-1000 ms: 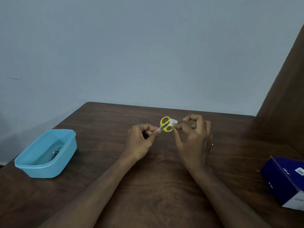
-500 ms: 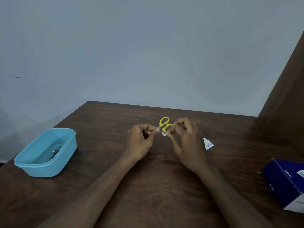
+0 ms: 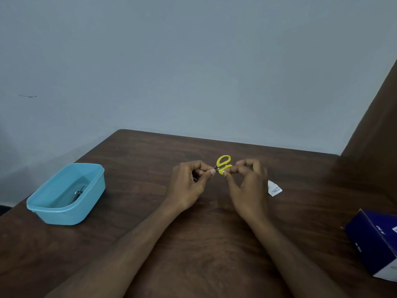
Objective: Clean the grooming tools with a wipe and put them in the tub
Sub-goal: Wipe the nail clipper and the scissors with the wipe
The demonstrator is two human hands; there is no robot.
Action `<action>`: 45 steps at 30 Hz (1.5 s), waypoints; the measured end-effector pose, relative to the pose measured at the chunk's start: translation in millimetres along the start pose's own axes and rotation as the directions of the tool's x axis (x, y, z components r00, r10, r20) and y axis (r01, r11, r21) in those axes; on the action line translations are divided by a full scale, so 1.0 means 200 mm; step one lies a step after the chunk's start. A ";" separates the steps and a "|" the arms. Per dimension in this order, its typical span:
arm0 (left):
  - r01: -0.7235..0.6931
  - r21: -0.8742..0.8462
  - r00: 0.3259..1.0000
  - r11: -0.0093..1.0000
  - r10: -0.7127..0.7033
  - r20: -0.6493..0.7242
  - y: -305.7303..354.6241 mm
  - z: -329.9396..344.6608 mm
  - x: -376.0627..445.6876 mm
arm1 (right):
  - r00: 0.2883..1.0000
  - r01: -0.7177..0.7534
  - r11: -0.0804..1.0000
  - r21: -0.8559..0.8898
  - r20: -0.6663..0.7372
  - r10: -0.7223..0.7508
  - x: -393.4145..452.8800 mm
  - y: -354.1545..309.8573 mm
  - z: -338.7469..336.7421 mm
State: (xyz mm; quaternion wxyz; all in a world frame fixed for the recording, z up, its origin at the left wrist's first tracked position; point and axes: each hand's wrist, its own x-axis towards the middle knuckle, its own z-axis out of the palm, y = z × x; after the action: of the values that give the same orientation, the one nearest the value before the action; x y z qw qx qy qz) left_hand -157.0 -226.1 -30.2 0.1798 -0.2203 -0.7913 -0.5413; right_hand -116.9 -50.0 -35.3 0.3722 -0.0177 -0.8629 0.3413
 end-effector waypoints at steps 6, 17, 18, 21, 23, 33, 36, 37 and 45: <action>0.016 0.054 0.999 0.998 -0.013 -0.050 -0.02 0.00 0.01 | 0.933 -0.357 0.749 0.558 0.244 0.263 0.02 -0.02 0.03; 0.050 -0.032 0.999 0.998 -0.050 -0.010 0.01 0.01 0.01 | 0.955 0.243 0.939 -0.244 -0.110 -0.276 0.03 0.02 -0.08; 0.038 -0.029 0.999 0.999 -0.038 0.002 0.01 0.01 0.01 | 0.953 0.259 0.920 -0.294 -0.075 -0.292 0.04 0.02 -0.07; 0.015 -0.016 1.000 1.000 -0.015 -0.001 0.00 0.00 0.01 | 0.962 0.249 0.912 -0.325 -0.026 -0.272 0.03 0.02 -0.05; 0.008 0.007 1.000 1.000 -0.008 -0.010 0.00 0.00 0.01 | 0.996 0.090 0.993 -0.075 -0.001 -0.090 0.02 0.01 -0.01; 0.071 -0.022 0.997 0.997 -0.072 -0.031 0.00 0.01 0.01 | 0.956 0.153 0.980 0.126 -0.272 -0.114 0.04 -0.01 -0.09; 0.058 -0.012 0.998 0.998 -0.058 0.014 0.01 0.01 0.00 | 0.928 0.294 0.937 -0.188 -0.177 -0.327 0.06 0.03 -0.11; 0.042 -0.001 0.999 0.999 -0.042 0.031 0.01 0.01 0.00 | 0.925 0.322 0.912 -0.252 -0.119 -0.360 0.05 0.03 -0.10; 0.021 0.013 1.000 1.000 -0.021 0.003 0.01 0.00 0.00 | 0.928 0.343 0.851 -0.398 0.006 -0.372 0.04 0.02 -0.09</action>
State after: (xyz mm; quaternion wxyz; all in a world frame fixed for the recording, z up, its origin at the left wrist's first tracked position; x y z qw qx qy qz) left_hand -155.7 -225.3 -29.0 0.1742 -0.2120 -0.7973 -0.5376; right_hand -112.6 -34.5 -24.6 0.4483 0.0567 -0.8880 0.0855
